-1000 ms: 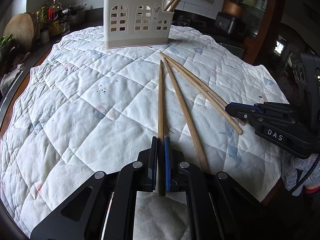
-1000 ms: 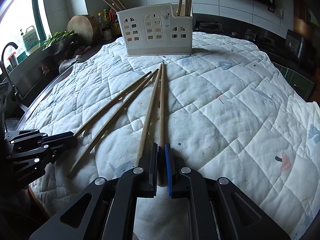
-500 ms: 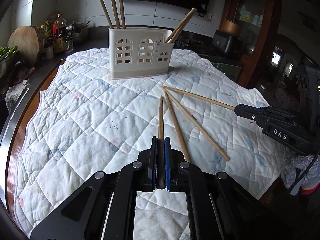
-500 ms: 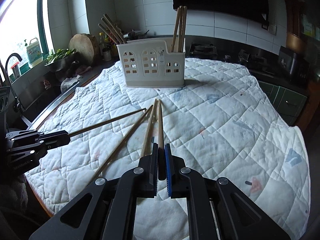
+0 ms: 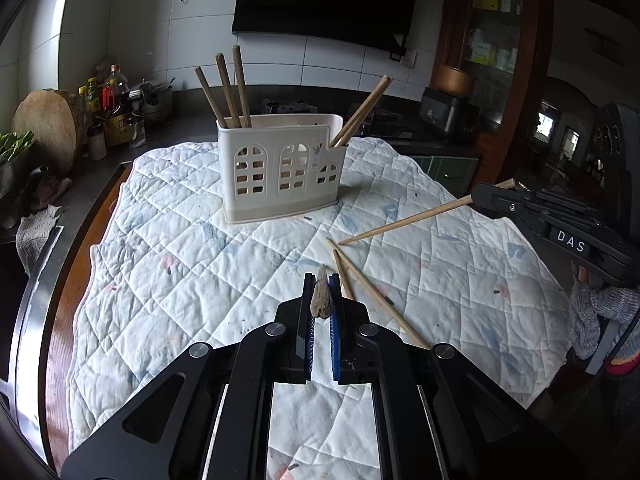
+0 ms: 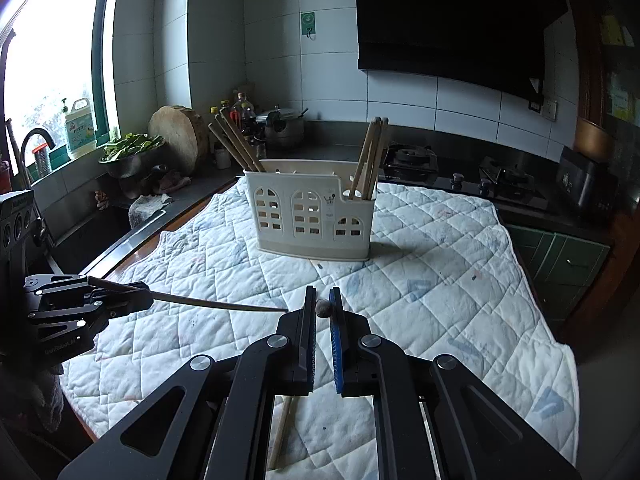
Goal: Organize utensils
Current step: 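Lift both held chopsticks upright and carry them over the white holder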
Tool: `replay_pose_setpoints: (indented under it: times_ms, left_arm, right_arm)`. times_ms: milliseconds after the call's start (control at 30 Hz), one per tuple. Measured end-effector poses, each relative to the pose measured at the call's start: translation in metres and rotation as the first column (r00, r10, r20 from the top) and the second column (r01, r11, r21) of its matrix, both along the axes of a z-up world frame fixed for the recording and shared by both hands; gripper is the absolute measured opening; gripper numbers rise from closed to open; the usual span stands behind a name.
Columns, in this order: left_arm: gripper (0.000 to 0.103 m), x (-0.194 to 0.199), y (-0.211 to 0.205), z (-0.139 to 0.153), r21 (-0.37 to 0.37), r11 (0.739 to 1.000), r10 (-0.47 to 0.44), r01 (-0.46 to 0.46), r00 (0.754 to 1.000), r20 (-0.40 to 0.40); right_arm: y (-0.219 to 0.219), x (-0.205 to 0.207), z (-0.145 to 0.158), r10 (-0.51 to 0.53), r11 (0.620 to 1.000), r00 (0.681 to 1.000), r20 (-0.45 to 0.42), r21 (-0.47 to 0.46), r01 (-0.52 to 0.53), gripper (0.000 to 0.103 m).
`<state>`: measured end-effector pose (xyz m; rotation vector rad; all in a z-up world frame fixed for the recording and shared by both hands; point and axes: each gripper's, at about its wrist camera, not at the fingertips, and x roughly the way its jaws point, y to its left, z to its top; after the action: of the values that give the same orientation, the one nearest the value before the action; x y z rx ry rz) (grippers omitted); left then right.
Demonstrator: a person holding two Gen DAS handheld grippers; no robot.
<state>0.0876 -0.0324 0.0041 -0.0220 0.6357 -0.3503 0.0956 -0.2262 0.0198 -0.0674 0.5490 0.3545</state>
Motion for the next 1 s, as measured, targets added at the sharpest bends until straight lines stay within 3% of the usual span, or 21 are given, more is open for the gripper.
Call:
replay_pose_setpoints:
  times_ms: [500,1000]
  left_arm:
    - [0.005,0.054,0.004,0.061,0.002,1.0,-0.021,0.02,0.997,0.071]
    - [0.005,0.1,0.01,0.15,-0.067,0.997,0.048,-0.032,0.968,0.245]
  right_arm:
    - [0.014,0.039,0.086,0.058,0.998,0.994,0.09,-0.024,-0.056,0.007]
    - [0.019,0.086,0.148,0.038,0.999,0.987,0.154,-0.024,-0.035,0.007]
